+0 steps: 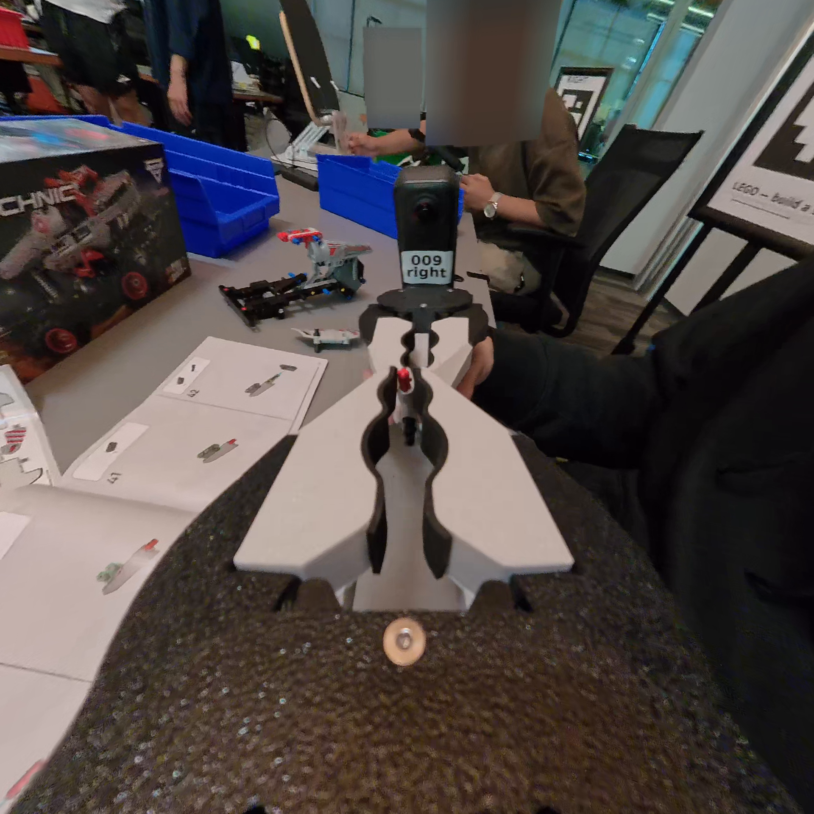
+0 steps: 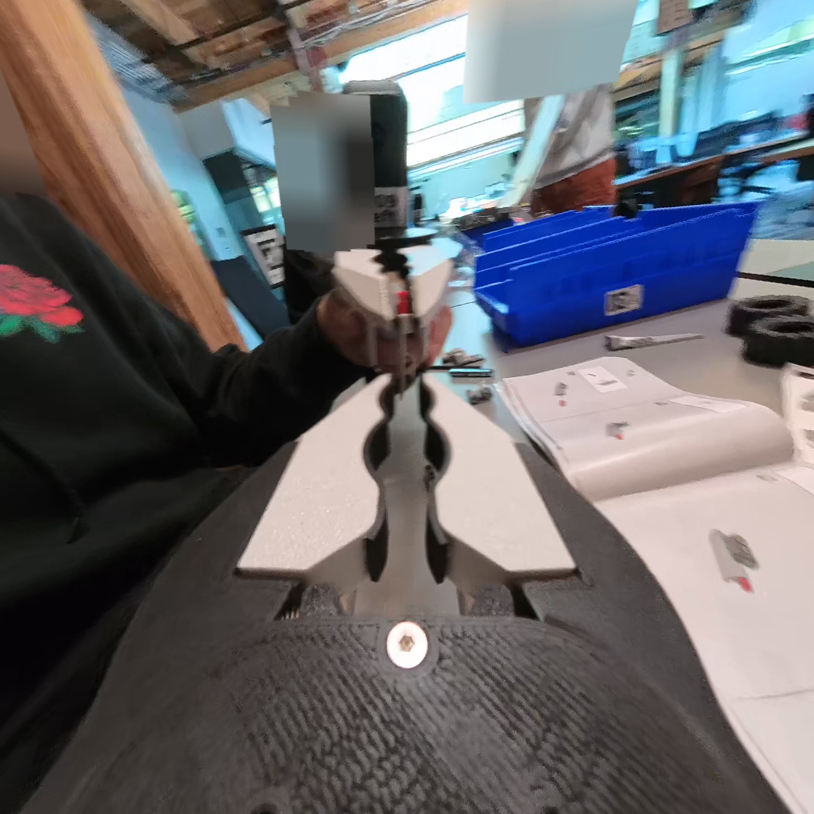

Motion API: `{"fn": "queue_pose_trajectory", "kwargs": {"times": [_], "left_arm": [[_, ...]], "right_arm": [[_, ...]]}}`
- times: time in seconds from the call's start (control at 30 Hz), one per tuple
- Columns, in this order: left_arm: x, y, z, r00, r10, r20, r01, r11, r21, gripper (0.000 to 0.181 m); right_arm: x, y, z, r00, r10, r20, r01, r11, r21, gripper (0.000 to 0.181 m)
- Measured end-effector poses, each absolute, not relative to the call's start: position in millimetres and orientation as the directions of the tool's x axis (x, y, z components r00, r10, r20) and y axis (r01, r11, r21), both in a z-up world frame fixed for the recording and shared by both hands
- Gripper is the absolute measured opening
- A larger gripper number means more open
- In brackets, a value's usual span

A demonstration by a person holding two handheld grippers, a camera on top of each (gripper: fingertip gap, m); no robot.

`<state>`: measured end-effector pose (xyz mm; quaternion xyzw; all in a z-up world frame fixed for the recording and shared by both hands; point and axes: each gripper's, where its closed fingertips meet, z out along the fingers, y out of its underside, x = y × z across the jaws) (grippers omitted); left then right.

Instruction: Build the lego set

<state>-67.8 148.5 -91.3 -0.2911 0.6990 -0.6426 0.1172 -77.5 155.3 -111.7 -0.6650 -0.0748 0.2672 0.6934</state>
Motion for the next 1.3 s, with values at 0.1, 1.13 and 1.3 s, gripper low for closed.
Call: {"fn": "queue_pose_trajectory", "kwargs": {"times": [0.1,1.13,1.3], "left_arm": [[-66.6,150.9,-90.3,-0.792,-0.578,0.197,-0.248,0.009,-0.969,0.005],[-77.1,172.7,-110.1,-0.780,-0.619,0.090,-0.268,0.200,-0.942,0.020],[-101.7,194.0,-174.7,-0.812,-0.581,0.054,-0.435,0.543,-0.718,0.012]], "right_arm": [[-80.9,157.6,-114.1,0.851,0.468,-0.237,-0.248,-0.039,-0.968,0.001],[-66.2,161.2,-117.4,0.873,0.400,-0.280,-0.282,-0.056,-0.958,0.006],[-50.5,150.3,-112.9,0.868,0.386,-0.314,-0.332,-0.021,-0.943,0.006]]}}
